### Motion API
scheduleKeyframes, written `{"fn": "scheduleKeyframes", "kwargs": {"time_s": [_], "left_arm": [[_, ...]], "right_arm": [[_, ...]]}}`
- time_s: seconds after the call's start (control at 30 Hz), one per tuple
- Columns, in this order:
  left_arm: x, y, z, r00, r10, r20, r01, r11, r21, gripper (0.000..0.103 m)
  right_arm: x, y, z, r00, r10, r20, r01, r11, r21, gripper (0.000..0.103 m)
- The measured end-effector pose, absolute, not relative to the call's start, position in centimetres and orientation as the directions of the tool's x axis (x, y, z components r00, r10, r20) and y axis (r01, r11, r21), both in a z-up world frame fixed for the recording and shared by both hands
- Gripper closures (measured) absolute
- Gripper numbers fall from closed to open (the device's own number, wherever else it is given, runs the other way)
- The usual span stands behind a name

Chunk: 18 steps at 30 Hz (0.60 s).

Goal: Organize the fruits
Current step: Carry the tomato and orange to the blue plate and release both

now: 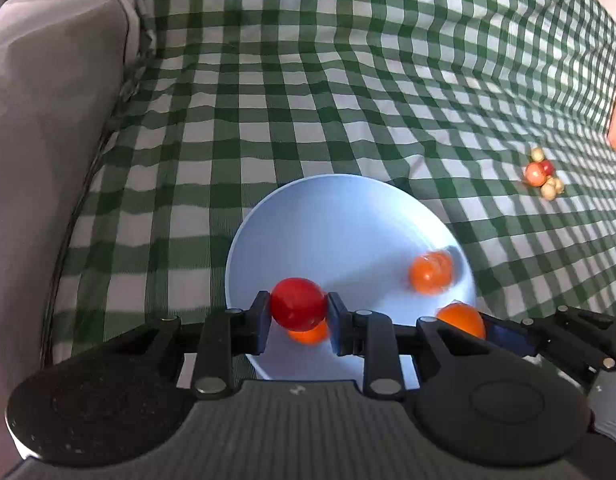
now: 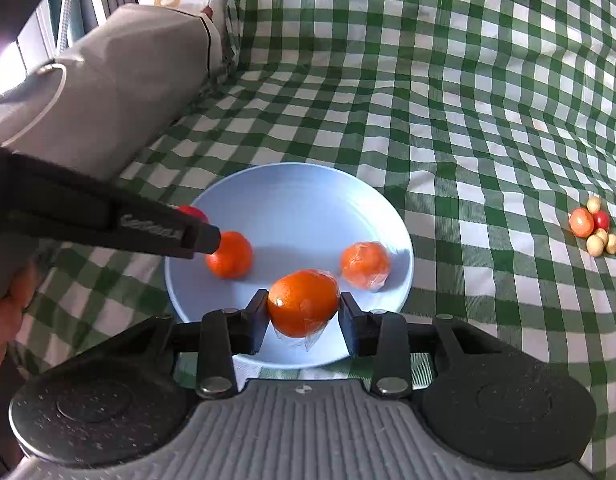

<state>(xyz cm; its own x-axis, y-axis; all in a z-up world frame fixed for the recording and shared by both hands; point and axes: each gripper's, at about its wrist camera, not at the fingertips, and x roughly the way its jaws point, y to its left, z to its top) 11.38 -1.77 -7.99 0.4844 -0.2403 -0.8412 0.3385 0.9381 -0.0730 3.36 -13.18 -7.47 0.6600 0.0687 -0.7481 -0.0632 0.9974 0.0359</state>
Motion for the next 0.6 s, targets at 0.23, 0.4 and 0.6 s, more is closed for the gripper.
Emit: {"fn": "scheduleKeyframes", "kwargs": {"time_s": [0.23,0.4,0.6], "left_arm": [[13.1,-2.9,-9.0,0.504,-0.227,-0.833,0.362,0.932,-0.035,0.069],[12.7,-2.8,-8.0,0.573,-0.207,-0.793,0.333,0.943,-0.005,0.000],[8.8,-1.4,-5.1,0.601,-0.240,-0.763,0.337,0.941,-0.030,0.000]], "right_arm": [[5.2,-13.0,-9.1,0.643,0.053,-0.764,-0.069,0.998,0.012,0.064],[5.8,-12.9,-8.9,0.648,0.045,-0.760,-0.075,0.997,-0.004,0.053],[3.3,-12.8,-6.7,0.671,0.003,-0.741,-0.069,0.996,-0.058,0.012]]}}
